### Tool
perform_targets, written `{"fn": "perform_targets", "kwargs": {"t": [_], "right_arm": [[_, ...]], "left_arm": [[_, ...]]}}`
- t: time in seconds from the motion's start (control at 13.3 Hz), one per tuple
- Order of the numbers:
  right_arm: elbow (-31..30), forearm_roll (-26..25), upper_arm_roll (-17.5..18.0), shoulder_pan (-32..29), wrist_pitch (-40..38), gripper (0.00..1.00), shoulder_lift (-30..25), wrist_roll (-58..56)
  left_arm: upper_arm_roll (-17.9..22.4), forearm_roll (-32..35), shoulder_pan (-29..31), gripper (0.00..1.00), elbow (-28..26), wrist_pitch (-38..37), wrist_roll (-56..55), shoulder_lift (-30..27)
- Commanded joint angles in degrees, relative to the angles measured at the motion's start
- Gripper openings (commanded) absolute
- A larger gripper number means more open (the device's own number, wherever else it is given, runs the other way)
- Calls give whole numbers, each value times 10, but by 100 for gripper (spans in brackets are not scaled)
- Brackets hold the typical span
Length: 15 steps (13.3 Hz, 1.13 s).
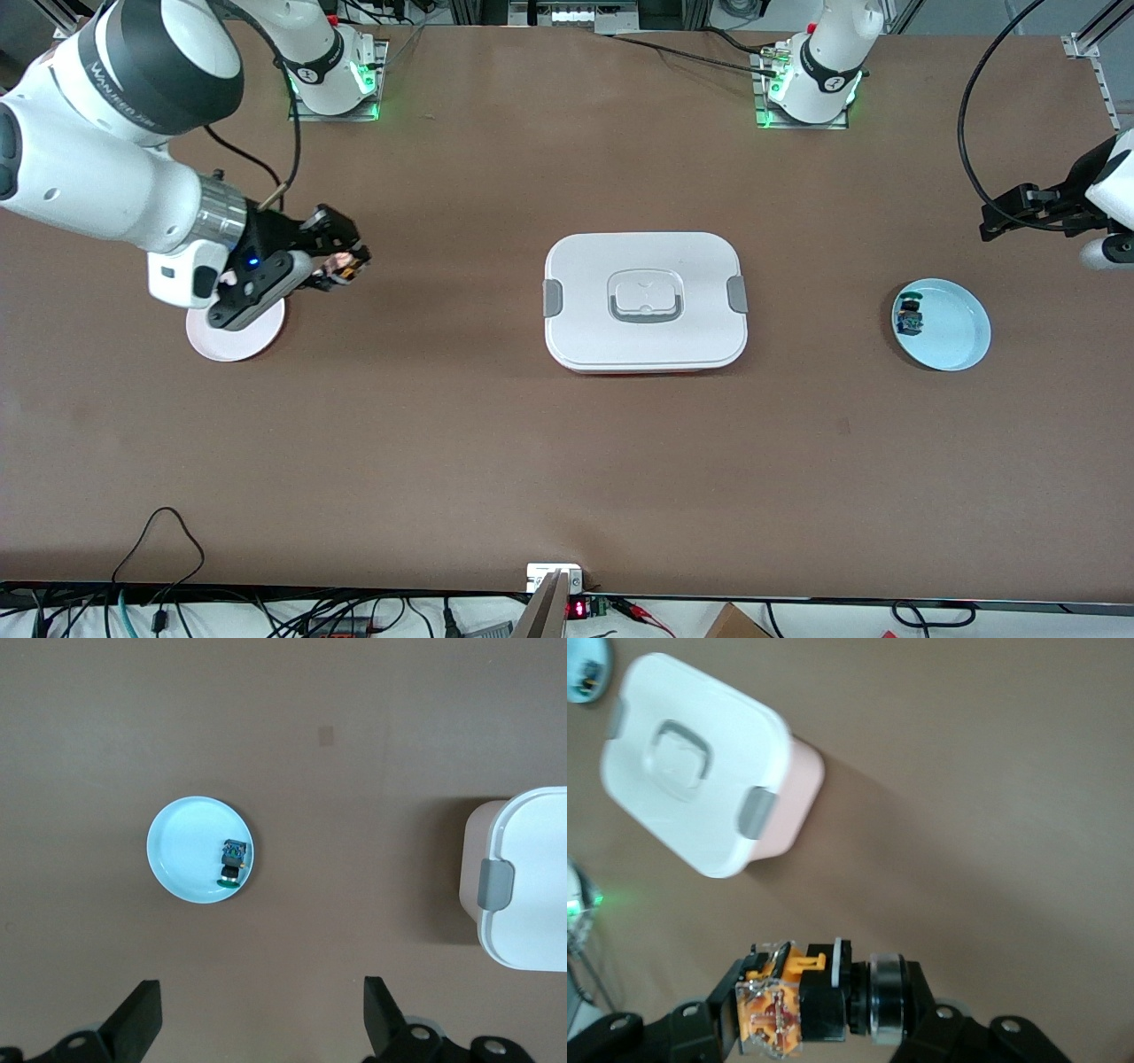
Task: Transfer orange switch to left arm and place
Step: 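Lift the orange switch with the right gripper toward the white box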
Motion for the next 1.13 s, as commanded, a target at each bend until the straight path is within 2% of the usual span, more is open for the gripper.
{"fn": "perform_targets", "kwargs": {"t": [0.0,0.08,0.15,0.3,0.53,0.75,0.9,0.98,1.05], "right_arm": [[2,41,16,25,58,2,-7,-74],[0,42,21,42,87,2,-7,-98],[-1,42,22,65,111,2,-7,-123],[-1,49,23,105,148,4,-7,-152],[-2,222,23,121,149,7,6,-217],[-3,357,23,138,179,5,23,-378],[-3,423,23,165,251,2,35,-513],[-4,471,23,174,284,2,44,-572],[-4,541,23,183,308,2,48,-615]], "left_arm": [[-2,-14,-5,100,18,-57,-2,13],[-1,-56,0,100,22,-102,-2,12],[6,-132,11,100,27,-137,-2,13],[6,-251,63,100,23,-153,-2,22],[3,-448,126,100,20,-231,-2,70],[3,-566,128,100,16,-248,-1,104],[2,-660,128,100,-24,-243,2,126],[1,-714,128,100,-51,-240,12,135],[0,-748,124,100,-75,-222,35,137]]}}
